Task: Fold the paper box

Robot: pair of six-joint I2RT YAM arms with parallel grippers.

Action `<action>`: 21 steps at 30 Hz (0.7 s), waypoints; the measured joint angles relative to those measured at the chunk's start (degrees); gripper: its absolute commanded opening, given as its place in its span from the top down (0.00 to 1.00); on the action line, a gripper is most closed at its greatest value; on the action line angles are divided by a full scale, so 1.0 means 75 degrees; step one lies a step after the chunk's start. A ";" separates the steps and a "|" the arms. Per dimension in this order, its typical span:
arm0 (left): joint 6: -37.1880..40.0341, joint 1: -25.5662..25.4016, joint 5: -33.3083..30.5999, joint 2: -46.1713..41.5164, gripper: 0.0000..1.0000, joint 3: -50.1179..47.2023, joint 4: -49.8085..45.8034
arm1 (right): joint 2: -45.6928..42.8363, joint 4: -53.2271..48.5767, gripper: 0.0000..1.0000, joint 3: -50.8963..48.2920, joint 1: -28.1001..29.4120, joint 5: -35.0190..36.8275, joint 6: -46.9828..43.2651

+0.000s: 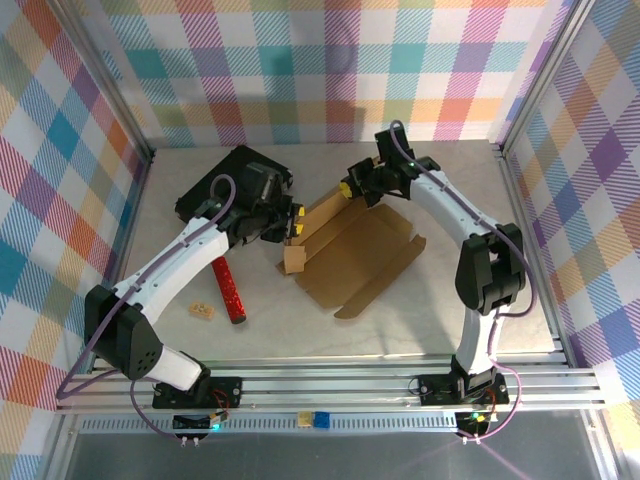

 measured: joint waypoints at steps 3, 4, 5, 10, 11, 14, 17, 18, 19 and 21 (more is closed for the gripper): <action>0.0087 0.0093 0.0047 0.0000 1.00 -0.0029 0.0082 | -0.0300 0.0460 1.00 -0.0498 -0.0026 0.0079 0.0300; 0.0114 0.0149 0.0076 0.0000 1.00 -0.0029 0.0163 | -0.0399 0.0612 1.00 -0.0667 -0.0032 0.0114 0.0411; 0.0181 0.0216 0.0108 0.0006 1.00 -0.0029 0.0233 | -0.0490 0.0766 1.00 -0.0810 -0.0038 0.0154 0.0513; 0.0507 0.0577 0.0513 0.0254 0.52 0.0041 0.0819 | -0.0729 0.1116 1.00 -0.1087 -0.0058 0.0460 0.0813; 0.0635 0.0650 0.0612 0.0367 0.46 0.0163 0.0854 | -0.0758 0.1102 1.00 -0.1087 -0.0076 0.0507 0.0842; 0.1274 0.0909 0.0781 0.0629 0.41 0.0796 0.0638 | -0.0831 0.0868 1.00 -0.1055 -0.0152 0.0650 0.0965; 0.2396 0.1341 0.0828 0.0688 0.40 0.1859 -0.0003 | -0.0965 0.0414 1.00 -0.0877 -0.0230 0.0854 0.1174; 0.2777 0.1492 0.0819 0.0656 0.40 0.2142 -0.0152 | -0.1029 0.0283 1.00 -0.0842 -0.0254 0.0903 0.1262; 0.3235 0.1670 0.0810 0.0580 0.40 0.2396 -0.0283 | -0.1116 0.0093 1.00 -0.0784 -0.0294 0.0965 0.1381; 0.3981 0.1955 0.0778 0.0338 0.43 0.2500 -0.0562 | -0.1224 -0.0312 1.00 -0.0571 -0.0399 0.1014 0.1556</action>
